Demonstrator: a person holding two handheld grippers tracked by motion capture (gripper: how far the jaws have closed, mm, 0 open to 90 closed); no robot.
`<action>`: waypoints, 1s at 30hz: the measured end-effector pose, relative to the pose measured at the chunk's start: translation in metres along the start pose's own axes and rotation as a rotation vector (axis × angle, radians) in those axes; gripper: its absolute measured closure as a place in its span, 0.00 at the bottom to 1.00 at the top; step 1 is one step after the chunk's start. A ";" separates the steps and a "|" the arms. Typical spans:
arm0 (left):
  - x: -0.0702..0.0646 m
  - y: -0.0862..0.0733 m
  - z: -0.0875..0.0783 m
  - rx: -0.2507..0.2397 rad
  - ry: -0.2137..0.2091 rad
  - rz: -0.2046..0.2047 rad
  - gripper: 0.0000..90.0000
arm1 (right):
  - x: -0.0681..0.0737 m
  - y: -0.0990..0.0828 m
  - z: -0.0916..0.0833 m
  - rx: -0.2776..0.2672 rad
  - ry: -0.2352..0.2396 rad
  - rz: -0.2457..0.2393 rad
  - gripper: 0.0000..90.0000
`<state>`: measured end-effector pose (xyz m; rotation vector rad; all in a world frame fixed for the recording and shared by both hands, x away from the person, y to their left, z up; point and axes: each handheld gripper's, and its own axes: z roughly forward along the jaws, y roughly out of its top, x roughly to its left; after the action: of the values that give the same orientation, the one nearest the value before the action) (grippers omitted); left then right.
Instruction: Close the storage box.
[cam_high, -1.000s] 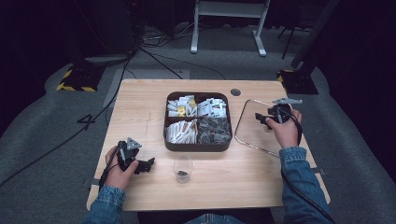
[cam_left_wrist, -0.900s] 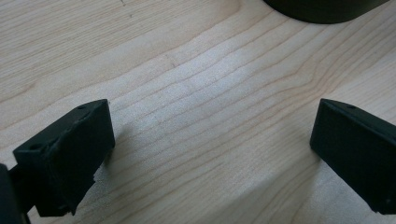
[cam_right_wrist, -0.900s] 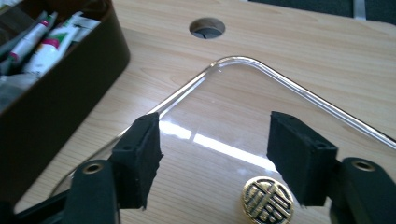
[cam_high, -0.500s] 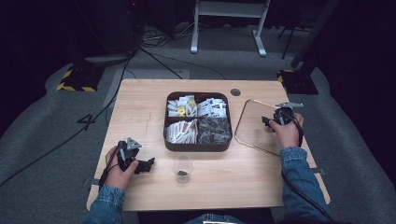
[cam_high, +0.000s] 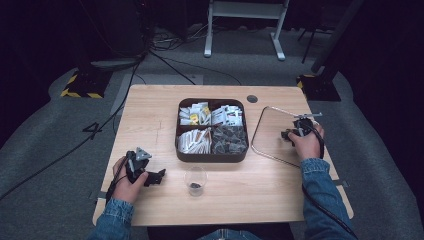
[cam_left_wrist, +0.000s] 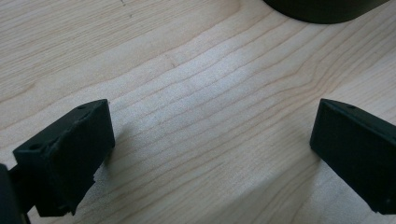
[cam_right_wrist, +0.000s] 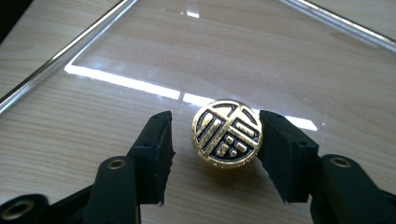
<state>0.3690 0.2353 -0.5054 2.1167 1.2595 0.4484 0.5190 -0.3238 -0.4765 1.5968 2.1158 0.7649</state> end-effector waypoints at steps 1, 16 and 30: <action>0.000 0.000 0.000 0.000 0.000 -0.001 0.00 | 0.000 0.000 0.000 0.009 0.000 0.001 0.54; 0.000 0.000 0.000 0.000 -0.001 0.004 0.00 | -0.001 -0.003 0.000 0.010 -0.027 -0.002 0.65; 0.000 0.000 0.000 0.000 -0.001 0.003 0.00 | -0.004 -0.001 -0.009 -0.062 -0.021 0.028 0.65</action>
<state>0.3688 0.2355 -0.5053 2.1196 1.2554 0.4480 0.5139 -0.3292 -0.4702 1.5987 2.0390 0.8112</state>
